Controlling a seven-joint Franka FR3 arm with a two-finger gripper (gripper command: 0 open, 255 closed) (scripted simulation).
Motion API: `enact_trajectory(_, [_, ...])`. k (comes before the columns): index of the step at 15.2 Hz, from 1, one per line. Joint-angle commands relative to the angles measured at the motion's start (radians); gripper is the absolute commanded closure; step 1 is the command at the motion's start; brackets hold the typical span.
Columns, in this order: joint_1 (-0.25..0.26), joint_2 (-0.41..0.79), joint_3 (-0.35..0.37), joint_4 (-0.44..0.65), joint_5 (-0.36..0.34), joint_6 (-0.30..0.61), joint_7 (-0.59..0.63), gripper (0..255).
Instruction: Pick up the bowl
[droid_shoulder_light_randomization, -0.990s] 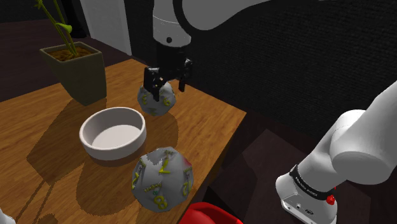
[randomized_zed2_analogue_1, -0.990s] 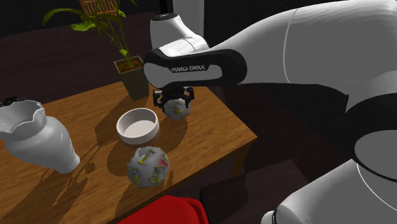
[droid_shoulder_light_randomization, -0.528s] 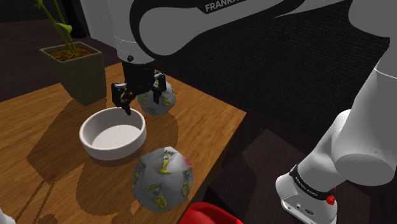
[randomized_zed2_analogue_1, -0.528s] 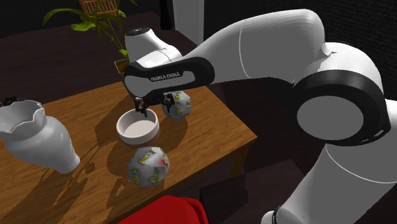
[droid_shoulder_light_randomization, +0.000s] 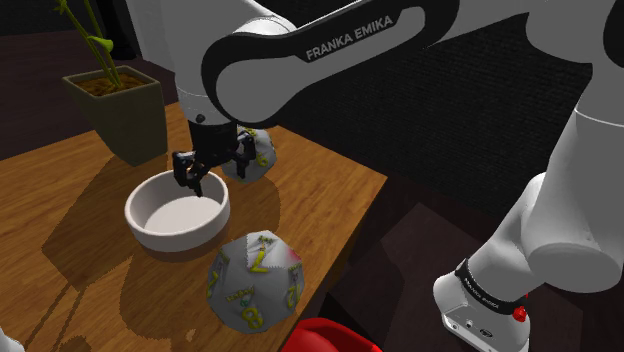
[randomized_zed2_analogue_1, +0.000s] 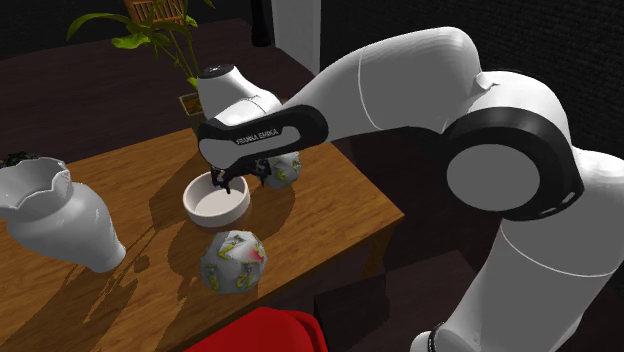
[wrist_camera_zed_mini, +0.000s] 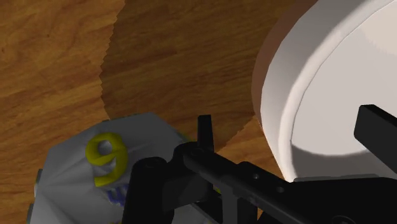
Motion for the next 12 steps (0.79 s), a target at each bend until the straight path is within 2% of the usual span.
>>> enact_trajectory(1, [0.0,0.004,-0.001,-0.006,-0.003,0.01,0.001,0])
enact_trajectory(2, [0.0,0.003,-0.001,-0.008,-0.002,0.011,0.001,255])
enact_trajectory(12, [-0.001,-0.001,0.0,0.001,0.001,-0.002,-0.001,255])
